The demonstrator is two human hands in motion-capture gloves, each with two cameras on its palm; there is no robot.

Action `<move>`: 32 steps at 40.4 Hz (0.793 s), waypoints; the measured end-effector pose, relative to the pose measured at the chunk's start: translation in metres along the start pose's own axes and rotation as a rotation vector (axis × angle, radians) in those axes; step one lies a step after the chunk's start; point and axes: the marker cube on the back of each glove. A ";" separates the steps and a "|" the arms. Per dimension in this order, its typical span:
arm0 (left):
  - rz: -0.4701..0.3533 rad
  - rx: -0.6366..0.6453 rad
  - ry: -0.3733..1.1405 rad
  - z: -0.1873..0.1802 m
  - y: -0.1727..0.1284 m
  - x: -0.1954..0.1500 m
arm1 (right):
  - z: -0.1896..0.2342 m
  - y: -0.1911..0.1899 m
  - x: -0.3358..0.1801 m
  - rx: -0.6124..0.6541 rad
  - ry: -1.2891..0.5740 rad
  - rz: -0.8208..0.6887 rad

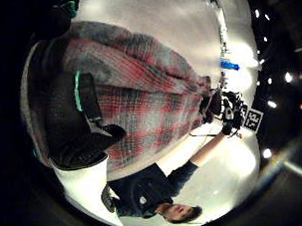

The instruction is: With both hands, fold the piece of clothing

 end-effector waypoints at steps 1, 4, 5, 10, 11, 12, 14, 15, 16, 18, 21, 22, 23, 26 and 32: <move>0.019 0.042 0.019 -0.004 0.002 -0.001 | -0.003 0.003 0.006 0.010 -0.003 0.011; 0.079 0.125 0.066 -0.013 0.012 0.000 | -0.007 0.013 0.022 0.003 -0.032 0.018; 0.105 0.132 0.081 -0.015 0.017 0.002 | -0.007 0.017 0.026 -0.022 -0.043 0.019; 0.245 0.110 0.130 -0.016 0.054 0.014 | 0.002 0.046 0.053 -0.223 -0.104 0.071; 0.261 0.100 0.124 -0.013 0.062 0.016 | 0.007 0.050 0.056 -0.252 -0.124 0.074; 0.269 0.092 0.109 -0.010 0.068 0.017 | 0.012 0.053 0.059 -0.276 -0.143 0.078; 0.255 0.084 0.050 0.001 0.078 0.017 | 0.024 0.058 0.065 -0.326 -0.170 0.096; 0.247 0.075 0.016 0.008 0.081 0.017 | 0.032 0.060 0.067 -0.354 -0.176 0.108; 0.244 0.058 -0.015 0.017 0.084 0.017 | 0.041 0.062 0.068 -0.384 -0.178 0.122; 0.221 0.026 -0.079 0.040 0.085 0.015 | 0.062 0.065 0.071 -0.441 -0.177 0.153; 0.146 0.051 -0.172 0.069 0.076 0.009 | 0.090 0.066 0.071 -0.483 -0.186 0.184; 0.139 0.062 -0.189 0.076 0.073 0.008 | 0.097 0.066 0.071 -0.484 -0.192 0.192; 0.137 0.069 -0.200 0.082 0.070 0.007 | 0.102 0.066 0.070 -0.483 -0.198 0.198; 0.104 0.081 -0.210 0.095 0.067 0.000 | 0.115 0.065 0.067 -0.477 -0.214 0.205; 0.065 0.097 -0.197 0.103 0.067 -0.007 | 0.128 0.065 0.061 -0.399 -0.188 0.233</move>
